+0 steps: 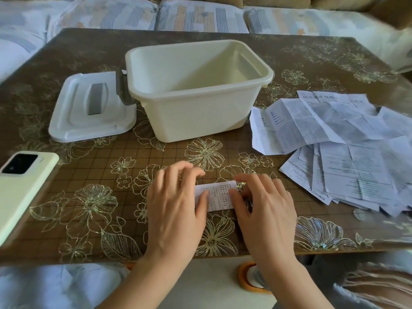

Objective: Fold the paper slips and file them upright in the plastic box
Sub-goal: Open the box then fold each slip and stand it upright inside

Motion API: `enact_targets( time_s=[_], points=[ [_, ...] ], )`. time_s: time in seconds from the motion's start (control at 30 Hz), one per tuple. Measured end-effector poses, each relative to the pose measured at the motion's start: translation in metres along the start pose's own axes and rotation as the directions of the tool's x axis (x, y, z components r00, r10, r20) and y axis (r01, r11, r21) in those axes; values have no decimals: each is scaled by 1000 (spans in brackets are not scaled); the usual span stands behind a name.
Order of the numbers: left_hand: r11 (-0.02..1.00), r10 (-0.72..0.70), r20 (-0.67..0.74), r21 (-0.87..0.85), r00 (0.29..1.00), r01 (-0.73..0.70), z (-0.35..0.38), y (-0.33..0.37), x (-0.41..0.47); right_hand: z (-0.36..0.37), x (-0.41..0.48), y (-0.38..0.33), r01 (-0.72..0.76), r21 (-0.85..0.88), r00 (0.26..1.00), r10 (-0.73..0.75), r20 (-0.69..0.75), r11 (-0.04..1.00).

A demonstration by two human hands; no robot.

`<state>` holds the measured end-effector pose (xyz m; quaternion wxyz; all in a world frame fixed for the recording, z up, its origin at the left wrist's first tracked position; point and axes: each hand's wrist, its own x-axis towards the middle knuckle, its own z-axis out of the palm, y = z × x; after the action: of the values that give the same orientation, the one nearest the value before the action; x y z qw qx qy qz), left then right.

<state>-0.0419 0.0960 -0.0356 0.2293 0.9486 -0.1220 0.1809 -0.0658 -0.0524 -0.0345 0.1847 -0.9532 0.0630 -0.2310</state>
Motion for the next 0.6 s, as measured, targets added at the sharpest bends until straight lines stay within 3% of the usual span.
enact_targets(
  time_s=[0.13, 0.23, 0.4, 0.53, 0.6],
  points=[
    [996, 81, 10, 46, 997, -81, 1, 1, 1, -3, 2, 3, 90, -11, 995, -90, 33, 996],
    [995, 95, 43, -10, 995, -95, -1, -2, 1, -8, 3, 10, 153, -25, 981, -149, 123, 988],
    [985, 169, 201, -64, 965, -160, -12, -18, 3, -20, 12, 14, 196, -10, 945, -186, 268, 980],
    [977, 206, 317, -124, 926, -175, -21, -29, 10, -30, 37, 11, 275, -19, 888, -246, 388, 961],
    [977, 202, 352, -141, 914, -161, -22, -29, 13, -33, 52, 1, 324, -13, 826, -276, 491, 946]
  ],
)
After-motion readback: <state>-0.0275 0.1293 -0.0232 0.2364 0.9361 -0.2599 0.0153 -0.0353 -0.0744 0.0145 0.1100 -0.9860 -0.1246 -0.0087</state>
